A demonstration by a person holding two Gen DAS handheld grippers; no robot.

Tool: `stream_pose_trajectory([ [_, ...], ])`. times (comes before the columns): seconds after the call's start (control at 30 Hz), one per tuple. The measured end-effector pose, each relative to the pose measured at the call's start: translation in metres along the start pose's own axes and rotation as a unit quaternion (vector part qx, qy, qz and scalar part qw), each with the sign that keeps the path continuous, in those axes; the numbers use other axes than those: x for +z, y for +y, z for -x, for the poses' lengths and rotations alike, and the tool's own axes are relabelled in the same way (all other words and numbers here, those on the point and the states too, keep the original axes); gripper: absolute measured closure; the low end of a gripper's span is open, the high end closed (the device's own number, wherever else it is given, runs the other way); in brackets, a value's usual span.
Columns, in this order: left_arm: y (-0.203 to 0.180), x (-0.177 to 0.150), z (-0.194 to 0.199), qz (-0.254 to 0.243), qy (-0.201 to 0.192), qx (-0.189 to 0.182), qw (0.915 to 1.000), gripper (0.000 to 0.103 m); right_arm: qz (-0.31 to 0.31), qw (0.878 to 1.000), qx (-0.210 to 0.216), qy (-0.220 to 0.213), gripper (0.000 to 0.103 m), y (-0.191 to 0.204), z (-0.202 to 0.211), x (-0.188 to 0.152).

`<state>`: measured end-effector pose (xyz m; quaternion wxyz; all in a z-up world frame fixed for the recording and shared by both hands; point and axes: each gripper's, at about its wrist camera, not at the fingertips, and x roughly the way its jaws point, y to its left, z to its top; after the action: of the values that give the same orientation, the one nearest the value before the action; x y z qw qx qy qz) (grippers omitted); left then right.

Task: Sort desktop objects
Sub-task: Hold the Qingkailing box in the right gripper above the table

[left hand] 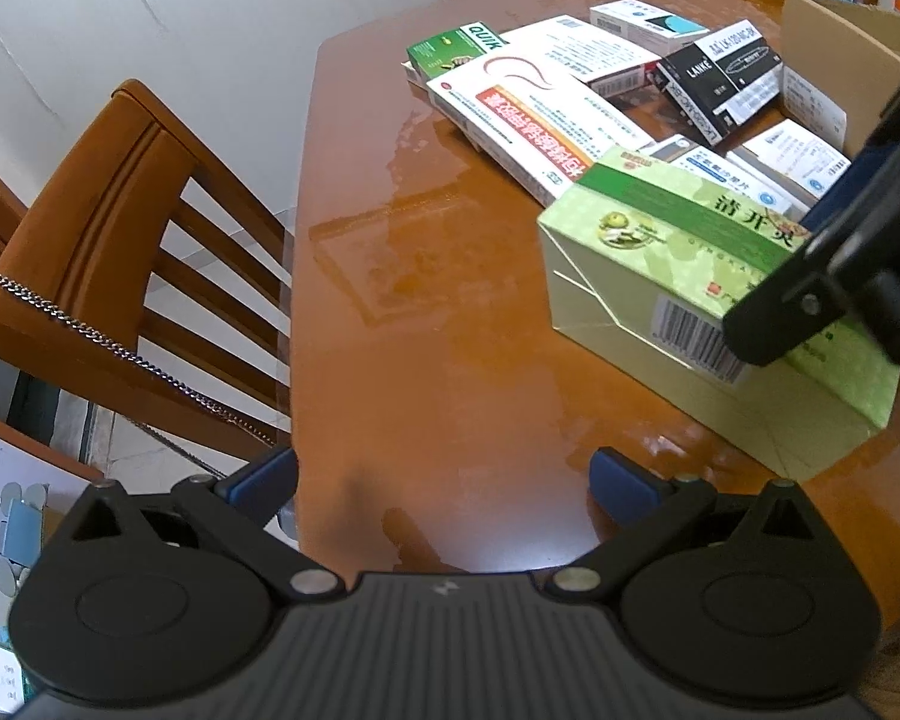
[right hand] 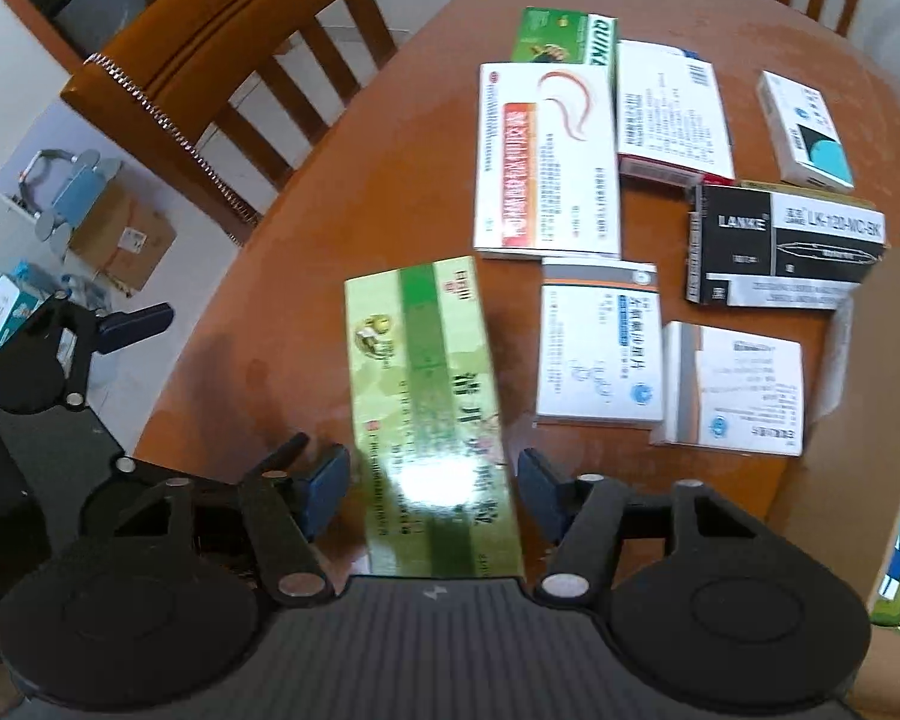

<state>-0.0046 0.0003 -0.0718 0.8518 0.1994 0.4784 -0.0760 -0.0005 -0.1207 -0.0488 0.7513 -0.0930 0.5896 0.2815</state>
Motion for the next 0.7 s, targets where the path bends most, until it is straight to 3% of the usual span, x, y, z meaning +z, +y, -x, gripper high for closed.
stream_pose_trajectory([
  [0.2,0.005,-0.006,0.000,0.002,0.008,0.007,0.9999,0.000,0.028,1.000,-0.015,0.000,0.044,0.009,0.001,-0.003],
  [0.37,0.016,-0.016,0.000,0.011,0.017,0.018,0.9996,0.000,0.112,0.991,-0.079,-0.012,0.044,0.042,-0.001,-0.009],
  [0.43,0.022,-0.020,0.000,0.018,0.020,0.024,0.9993,0.000,0.164,0.979,-0.120,-0.021,0.044,0.059,-0.004,-0.014],
  [0.53,0.032,-0.027,-0.001,0.030,0.026,0.033,0.9987,0.000,0.240,0.952,-0.186,-0.036,0.044,0.084,-0.014,-0.024],
  [0.7,0.046,-0.038,-0.002,0.052,0.033,0.044,0.9971,0.000,0.316,0.914,-0.251,-0.042,0.043,0.114,-0.029,-0.041],
])
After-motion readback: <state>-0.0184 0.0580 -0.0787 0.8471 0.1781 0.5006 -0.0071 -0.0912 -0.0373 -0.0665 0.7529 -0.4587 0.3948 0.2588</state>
